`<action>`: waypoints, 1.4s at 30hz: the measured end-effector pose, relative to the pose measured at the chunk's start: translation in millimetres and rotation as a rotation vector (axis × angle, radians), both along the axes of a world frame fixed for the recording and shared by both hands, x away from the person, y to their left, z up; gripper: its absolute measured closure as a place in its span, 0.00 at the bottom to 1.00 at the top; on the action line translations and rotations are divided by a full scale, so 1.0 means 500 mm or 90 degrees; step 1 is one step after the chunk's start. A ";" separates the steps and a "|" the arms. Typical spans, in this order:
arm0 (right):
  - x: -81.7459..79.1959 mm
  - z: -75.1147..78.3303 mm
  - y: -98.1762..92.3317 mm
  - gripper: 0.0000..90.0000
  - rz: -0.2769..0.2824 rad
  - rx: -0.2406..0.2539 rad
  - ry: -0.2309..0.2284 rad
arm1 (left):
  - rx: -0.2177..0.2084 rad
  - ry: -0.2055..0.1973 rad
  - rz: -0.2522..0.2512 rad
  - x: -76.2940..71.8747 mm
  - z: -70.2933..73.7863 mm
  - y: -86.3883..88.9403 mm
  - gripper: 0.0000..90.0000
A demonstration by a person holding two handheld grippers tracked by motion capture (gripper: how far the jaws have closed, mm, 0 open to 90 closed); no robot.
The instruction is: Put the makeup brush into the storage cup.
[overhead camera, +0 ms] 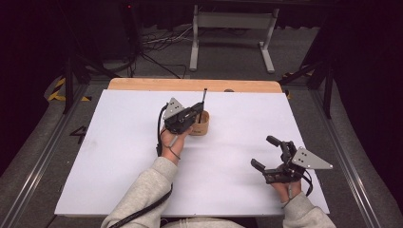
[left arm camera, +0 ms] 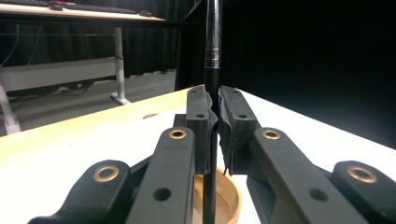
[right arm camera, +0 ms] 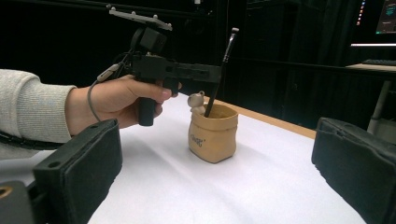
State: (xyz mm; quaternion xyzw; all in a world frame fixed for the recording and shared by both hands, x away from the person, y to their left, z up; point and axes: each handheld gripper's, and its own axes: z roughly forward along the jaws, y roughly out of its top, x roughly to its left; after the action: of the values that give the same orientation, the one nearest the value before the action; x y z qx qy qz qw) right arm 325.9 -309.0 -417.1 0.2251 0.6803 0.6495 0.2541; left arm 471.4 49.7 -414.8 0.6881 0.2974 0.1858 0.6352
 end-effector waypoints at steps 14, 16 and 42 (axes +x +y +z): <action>0.001 0.000 -0.001 0.02 0.002 0.004 0.003 | -0.031 0.044 -0.015 -0.016 0.010 0.013 0.52; 0.001 0.000 -0.001 0.02 0.003 0.002 0.001 | -0.036 0.047 -0.018 -0.018 0.012 0.017 0.49; 0.014 0.011 -0.008 0.01 -0.012 0.001 0.017 | -0.072 -0.038 -0.107 -0.138 0.106 0.170 0.06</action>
State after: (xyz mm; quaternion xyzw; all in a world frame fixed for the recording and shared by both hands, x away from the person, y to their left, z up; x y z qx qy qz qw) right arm 333.1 -312.8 -411.6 0.2407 0.6810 0.6444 0.2511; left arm 402.3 134.7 -361.7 0.6678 0.2295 0.1348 0.6951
